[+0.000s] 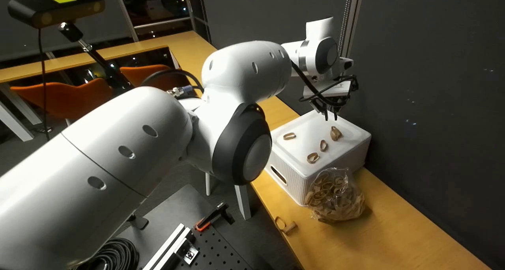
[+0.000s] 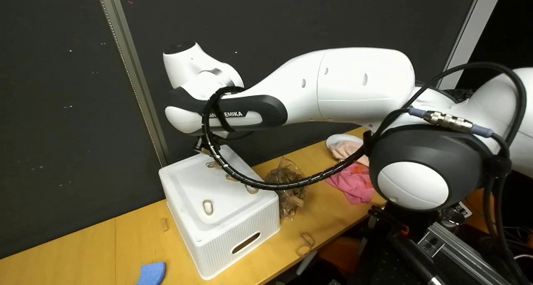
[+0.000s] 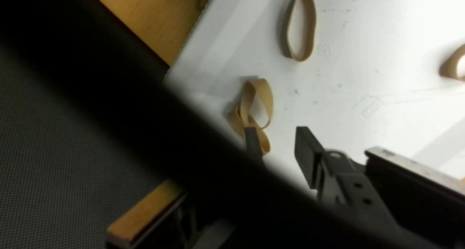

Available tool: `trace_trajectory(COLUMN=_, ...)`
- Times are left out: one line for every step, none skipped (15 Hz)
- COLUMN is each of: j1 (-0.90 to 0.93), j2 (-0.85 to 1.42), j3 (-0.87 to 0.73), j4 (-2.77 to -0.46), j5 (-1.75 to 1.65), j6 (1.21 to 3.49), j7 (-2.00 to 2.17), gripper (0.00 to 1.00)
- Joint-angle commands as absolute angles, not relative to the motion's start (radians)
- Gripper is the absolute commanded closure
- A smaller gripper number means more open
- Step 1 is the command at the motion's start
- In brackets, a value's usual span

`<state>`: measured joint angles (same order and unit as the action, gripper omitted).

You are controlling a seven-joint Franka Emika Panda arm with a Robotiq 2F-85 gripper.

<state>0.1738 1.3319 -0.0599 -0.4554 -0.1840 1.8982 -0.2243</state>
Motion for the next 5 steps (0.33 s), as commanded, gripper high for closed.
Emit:
trace_trajectory(j1=0.177, j2=1.328, j3=-0.061, j4=-0.441, j5=-0.174, j6=1.858, j7=-0.182, gripper=0.38)
trace_trajectory(j1=0.177, j2=1.325, j3=-0.061, j4=-0.442, j5=-0.172, j6=1.853, j7=-0.172, gripper=0.29)
trace_trajectory(j1=0.176, j2=1.318, j3=-0.06, j4=-0.445, j5=-0.17, j6=1.845, j7=-0.163, gripper=0.23)
trace_trajectory(j1=0.175, j2=1.309, j3=-0.061, j4=-0.454, j5=-0.17, j6=1.84, j7=-0.153, gripper=0.16)
trace_trajectory(j1=0.175, j2=1.303, j3=-0.061, j4=-0.46, j5=-0.169, j6=1.836, j7=-0.144, gripper=0.08)
